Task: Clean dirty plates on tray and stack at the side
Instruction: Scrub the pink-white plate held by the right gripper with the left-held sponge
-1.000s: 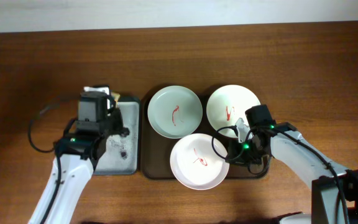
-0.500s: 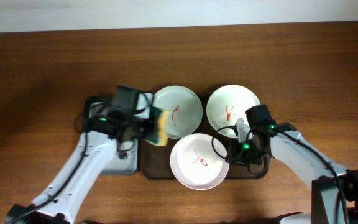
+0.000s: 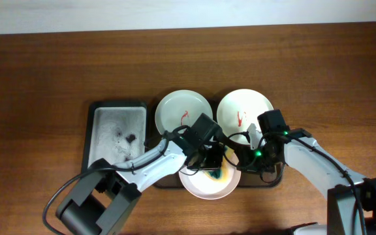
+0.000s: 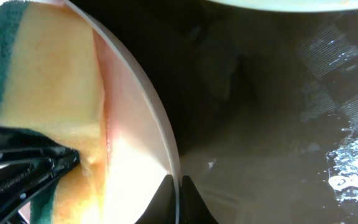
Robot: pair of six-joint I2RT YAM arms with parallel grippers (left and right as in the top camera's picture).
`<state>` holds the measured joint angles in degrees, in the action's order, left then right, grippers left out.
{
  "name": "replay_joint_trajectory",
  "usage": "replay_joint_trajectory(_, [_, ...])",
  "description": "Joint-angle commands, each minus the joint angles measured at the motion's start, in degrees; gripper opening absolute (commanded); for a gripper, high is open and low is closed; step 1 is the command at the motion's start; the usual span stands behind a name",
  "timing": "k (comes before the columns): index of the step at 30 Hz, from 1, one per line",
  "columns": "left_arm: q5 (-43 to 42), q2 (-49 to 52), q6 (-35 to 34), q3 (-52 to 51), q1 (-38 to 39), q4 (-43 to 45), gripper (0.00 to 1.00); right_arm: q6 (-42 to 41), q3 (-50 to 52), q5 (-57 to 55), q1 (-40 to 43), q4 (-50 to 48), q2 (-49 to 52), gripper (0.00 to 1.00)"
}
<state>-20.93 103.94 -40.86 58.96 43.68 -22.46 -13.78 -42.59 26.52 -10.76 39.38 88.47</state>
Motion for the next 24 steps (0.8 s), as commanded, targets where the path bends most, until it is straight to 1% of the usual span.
replay_joint_trajectory(1, [13.49,1.42,-1.99,-0.13,0.02,-5.55,0.0,-0.48,-0.72,-0.55,-0.52,0.94,0.42,0.04])
replay_joint_trajectory(3, [16.85,-0.2,-1.97,0.52,-0.98,-9.81,0.0,-2.01,-0.72,-4.07,-0.52,2.47,0.42,0.04])
replay_joint_trajectory(5, [17.73,-1.9,-1.95,1.75,-2.78,-12.72,0.0,-1.97,-0.72,-4.72,-0.52,2.84,0.42,0.04])
replay_joint_trajectory(7, [14.64,-3.89,1.31,3.67,-3.8,-12.96,0.0,-1.97,-0.72,-4.72,-0.52,2.82,0.42,0.04])
replay_joint_trajectory(8, [12.07,-4.87,4.11,5.42,-3.82,-12.87,0.0,-1.97,-0.72,-4.72,-0.52,2.82,0.42,0.04])
replay_joint_trajectory(10, [9.92,-5.4,4.92,6.86,-2.91,-11.39,0.0,-1.97,-0.72,-4.7,-0.52,2.78,0.42,0.04])
replay_joint_trajectory(12, [9.79,-4.02,4.81,6.71,-0.22,-11.21,0.0,-1.97,-0.72,-4.7,-0.52,2.8,0.42,0.04])
replay_joint_trajectory(14, [9.79,-0.92,2.89,6.71,2.75,-10.12,0.0,-1.97,-0.72,-4.7,-0.52,2.8,0.42,0.04])
replay_joint_trajectory(17, [10.36,3.61,1.88,6.71,4.11,-9.42,0.0,-1.97,-0.72,-4.68,-0.52,2.89,0.42,0.04])
replay_joint_trajectory(20, [16.35,3.54,1.88,6.8,1.97,-14.36,0.0,-1.97,-0.72,-4.7,-0.52,2.93,0.42,0.05])
replay_joint_trajectory(22, [17.55,1.75,2.19,6.8,-0.59,-16.74,0.0,-1.97,-0.72,-4.7,-0.52,3.04,0.42,0.04])
replay_joint_trajectory(24, [17.27,-1.42,5.11,6.88,-2.86,-17.29,0.0,-1.97,-0.72,-4.68,-0.52,3.06,0.42,0.05])
